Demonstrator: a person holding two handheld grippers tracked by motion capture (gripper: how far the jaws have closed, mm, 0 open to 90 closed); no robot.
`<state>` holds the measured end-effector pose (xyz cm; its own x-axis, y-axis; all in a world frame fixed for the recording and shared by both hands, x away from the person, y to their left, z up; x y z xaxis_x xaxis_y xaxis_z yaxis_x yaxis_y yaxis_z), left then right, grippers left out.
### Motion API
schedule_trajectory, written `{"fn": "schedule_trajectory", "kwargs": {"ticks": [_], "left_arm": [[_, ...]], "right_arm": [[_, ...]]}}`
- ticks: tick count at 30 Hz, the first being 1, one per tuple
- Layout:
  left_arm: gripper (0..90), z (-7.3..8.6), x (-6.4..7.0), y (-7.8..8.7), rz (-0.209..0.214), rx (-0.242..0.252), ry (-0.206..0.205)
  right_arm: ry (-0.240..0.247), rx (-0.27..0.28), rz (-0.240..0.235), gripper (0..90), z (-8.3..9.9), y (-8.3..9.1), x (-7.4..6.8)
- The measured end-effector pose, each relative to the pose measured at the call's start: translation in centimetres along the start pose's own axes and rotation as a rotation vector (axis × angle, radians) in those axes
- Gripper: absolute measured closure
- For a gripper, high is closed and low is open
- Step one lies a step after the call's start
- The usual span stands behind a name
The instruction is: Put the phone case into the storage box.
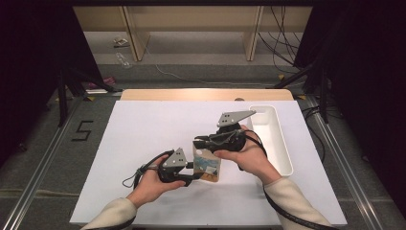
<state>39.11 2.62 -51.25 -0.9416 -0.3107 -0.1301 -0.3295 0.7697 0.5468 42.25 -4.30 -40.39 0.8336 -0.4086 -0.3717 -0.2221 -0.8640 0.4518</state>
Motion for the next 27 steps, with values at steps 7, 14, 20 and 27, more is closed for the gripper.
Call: {"fn": "schedule_trajectory", "kwargs": {"ticks": [7, 14, 20, 27], "left_arm": [[68.1, -0.2, 0.0, 0.4, 0.017, 0.009, -0.021], [73.1, -0.5, 0.0, 0.7, 0.029, 0.014, -0.002], [77.1, -0.7, -0.1, 1.1, 0.032, 0.021, 0.025], [79.1, -0.8, -0.2, 1.2, 0.036, 0.022, 0.062]], "right_arm": [[-0.010, 0.012, -0.019, 79.5, -0.2, 0.2, 0.0], [-0.024, 0.025, -0.036, 79.4, -0.3, 0.5, 0.0], [-0.027, 0.036, -0.055, 79.3, -0.5, 0.6, -0.2], [-0.027, 0.046, -0.063, 78.9, -0.6, 0.8, -0.1]]}}
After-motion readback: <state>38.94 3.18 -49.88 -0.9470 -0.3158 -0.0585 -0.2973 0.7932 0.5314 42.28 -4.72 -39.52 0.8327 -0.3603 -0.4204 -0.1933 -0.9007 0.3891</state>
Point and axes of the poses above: each handheld gripper's, and its own axes: y roughly backward along the jaws, z roughly out of its underside, x roughly to its right, the point moved 9 cm from there along -y, roughly forward along the jaws, and after that the axes turned 12 degrees about -y, right-handed, at the moved point
